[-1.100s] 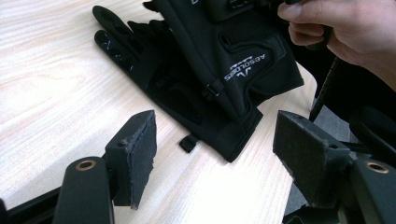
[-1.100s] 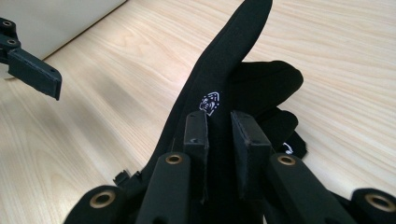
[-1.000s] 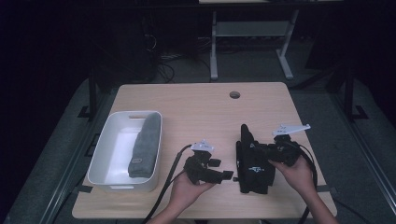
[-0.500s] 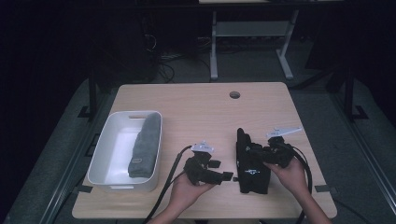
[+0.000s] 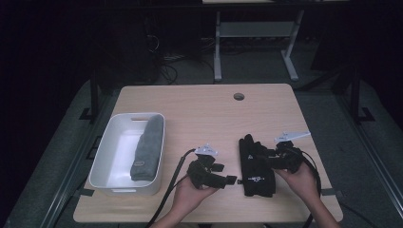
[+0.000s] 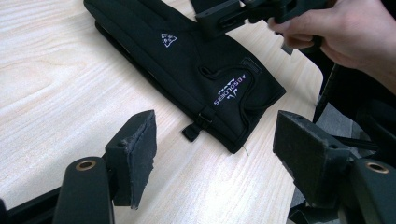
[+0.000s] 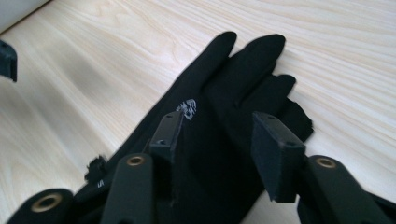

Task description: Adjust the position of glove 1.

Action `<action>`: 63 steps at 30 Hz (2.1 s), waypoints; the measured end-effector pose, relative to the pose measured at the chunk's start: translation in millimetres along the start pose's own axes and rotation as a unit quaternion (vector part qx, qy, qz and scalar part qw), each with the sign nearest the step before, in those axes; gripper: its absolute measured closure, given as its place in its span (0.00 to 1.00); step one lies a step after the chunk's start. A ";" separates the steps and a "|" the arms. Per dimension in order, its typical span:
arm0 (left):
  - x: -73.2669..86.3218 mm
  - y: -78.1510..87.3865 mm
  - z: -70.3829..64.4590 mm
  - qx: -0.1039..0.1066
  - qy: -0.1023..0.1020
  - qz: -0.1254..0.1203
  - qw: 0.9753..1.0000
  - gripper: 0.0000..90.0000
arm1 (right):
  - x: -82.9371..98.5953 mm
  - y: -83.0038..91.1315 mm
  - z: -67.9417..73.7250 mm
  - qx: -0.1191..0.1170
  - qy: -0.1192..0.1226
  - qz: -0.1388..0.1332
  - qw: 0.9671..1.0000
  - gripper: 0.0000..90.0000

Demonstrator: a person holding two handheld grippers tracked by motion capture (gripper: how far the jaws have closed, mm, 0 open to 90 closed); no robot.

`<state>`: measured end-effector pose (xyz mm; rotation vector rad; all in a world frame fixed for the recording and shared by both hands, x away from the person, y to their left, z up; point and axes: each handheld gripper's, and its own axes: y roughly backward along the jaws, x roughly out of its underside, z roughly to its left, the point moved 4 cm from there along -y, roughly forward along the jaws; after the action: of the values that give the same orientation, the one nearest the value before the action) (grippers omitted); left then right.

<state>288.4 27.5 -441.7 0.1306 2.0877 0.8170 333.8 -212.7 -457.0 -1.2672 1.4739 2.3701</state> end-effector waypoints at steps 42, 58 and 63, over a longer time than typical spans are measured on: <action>9.8 -28.9 0.5 0.019 0.014 0.046 0.999 0.33 | 44.0 2.8 -1.9 -0.063 -0.022 0.012 0.998 0.91; 14.8 -40.7 8.6 0.004 0.027 0.075 0.997 0.35 | 37.5 -10.5 24.7 -0.102 -0.004 0.021 0.995 0.75; 16.5 -44.2 13.1 -0.009 0.026 0.086 0.996 0.38 | 29.5 -7.8 16.1 -0.074 -0.015 -0.002 0.997 0.55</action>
<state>296.9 5.7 -484.7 0.2845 2.1396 0.9509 308.3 -206.0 -479.3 -1.2576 1.3077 2.5262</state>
